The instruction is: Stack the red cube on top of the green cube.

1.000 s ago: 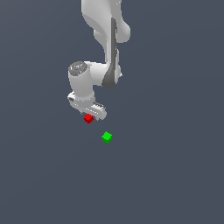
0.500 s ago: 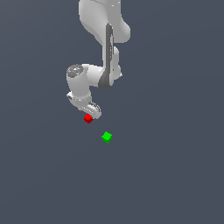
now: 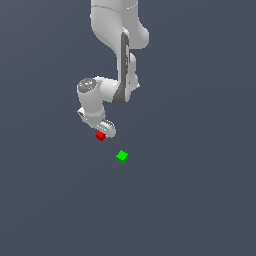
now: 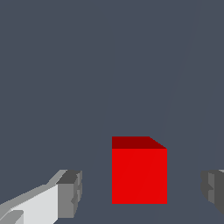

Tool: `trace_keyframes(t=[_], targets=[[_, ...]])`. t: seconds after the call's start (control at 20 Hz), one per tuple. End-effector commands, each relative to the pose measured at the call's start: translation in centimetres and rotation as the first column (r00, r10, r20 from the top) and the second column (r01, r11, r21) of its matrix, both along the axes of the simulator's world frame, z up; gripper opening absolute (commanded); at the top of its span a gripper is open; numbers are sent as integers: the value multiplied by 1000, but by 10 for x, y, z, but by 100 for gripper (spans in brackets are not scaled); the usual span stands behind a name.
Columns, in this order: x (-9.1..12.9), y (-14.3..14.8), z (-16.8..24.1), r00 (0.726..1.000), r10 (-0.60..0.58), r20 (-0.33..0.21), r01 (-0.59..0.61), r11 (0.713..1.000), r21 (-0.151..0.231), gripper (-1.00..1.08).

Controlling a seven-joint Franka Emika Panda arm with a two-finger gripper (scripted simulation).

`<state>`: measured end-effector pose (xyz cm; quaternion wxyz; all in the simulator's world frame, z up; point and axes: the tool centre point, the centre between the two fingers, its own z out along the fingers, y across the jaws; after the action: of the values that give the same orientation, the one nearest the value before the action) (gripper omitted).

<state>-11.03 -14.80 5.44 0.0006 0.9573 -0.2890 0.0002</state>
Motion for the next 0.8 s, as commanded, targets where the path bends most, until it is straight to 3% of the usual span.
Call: trace_keyframes(t=[0.0, 0.45, 0.5, 0.75], targets=[[-1, 0, -12, 1000, -2, -1, 2, 1000, 1, 100], [-1, 0, -35, 1000, -3, 0, 3, 1000, 2, 100], [-1, 0, -35, 1000, -3, 0, 3, 1000, 2, -100], [-1, 0, -35, 1000, -3, 0, 3, 1000, 2, -100]])
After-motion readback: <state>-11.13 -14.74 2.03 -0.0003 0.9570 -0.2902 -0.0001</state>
